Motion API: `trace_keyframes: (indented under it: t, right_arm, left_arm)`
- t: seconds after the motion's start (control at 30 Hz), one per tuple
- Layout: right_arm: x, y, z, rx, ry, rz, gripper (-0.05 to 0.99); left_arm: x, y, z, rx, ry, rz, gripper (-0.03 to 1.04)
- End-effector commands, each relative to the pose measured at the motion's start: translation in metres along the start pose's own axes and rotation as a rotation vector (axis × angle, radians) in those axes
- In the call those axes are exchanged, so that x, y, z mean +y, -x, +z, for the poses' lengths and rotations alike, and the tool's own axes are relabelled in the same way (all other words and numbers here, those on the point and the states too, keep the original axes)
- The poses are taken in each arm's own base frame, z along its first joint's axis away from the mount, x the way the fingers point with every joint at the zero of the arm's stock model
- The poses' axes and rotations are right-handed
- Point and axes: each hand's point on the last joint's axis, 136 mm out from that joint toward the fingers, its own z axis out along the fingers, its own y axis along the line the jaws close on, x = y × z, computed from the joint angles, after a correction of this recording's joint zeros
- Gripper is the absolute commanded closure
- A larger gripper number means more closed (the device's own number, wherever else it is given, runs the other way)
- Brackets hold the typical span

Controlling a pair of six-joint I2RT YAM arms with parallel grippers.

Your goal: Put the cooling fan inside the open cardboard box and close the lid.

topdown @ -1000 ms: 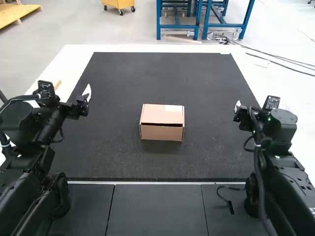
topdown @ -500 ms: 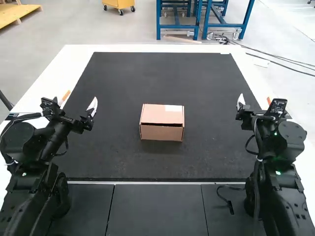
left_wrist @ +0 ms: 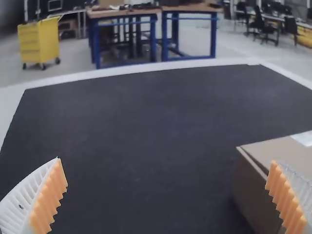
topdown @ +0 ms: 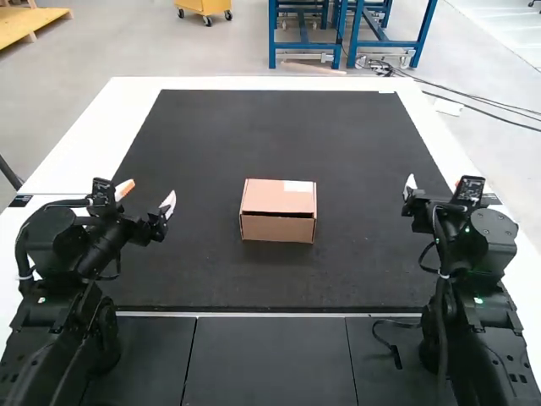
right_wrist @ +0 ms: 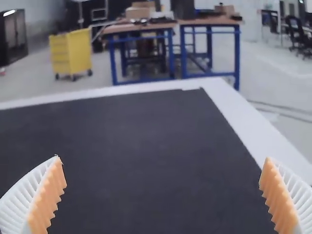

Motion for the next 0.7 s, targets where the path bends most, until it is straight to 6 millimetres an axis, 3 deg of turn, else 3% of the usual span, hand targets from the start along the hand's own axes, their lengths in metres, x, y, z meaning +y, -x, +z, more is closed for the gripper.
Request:
trace_keyframes:
  t: [0.0,0.1,0.27,0.37,0.67]
  right_arm:
    - [-0.011,-0.070,0.002,0.131,-0.057,0.022,0.02]
    - [-0.011,-0.076,0.001,0.151,-0.057,0.023,0.02]
    - [0.008,-0.091,-0.002,0.222,0.061,-0.033,0.02]
    - [0.009,-0.109,-0.007,0.291,0.081,-0.108,0.02]
    - [0.008,-0.109,-0.007,0.289,0.079,-0.109,0.02]
  left_arm:
    - [0.009,0.000,0.000,-0.005,0.060,0.033,0.05]
    - [0.009,0.000,0.000,-0.004,0.066,0.032,0.05]
    - [0.008,0.000,0.000,-0.003,0.060,0.048,0.05]
    - [0.008,0.000,0.000,-0.003,0.060,0.051,0.05]
    - [0.009,0.000,0.000,-0.001,0.066,0.069,0.05]
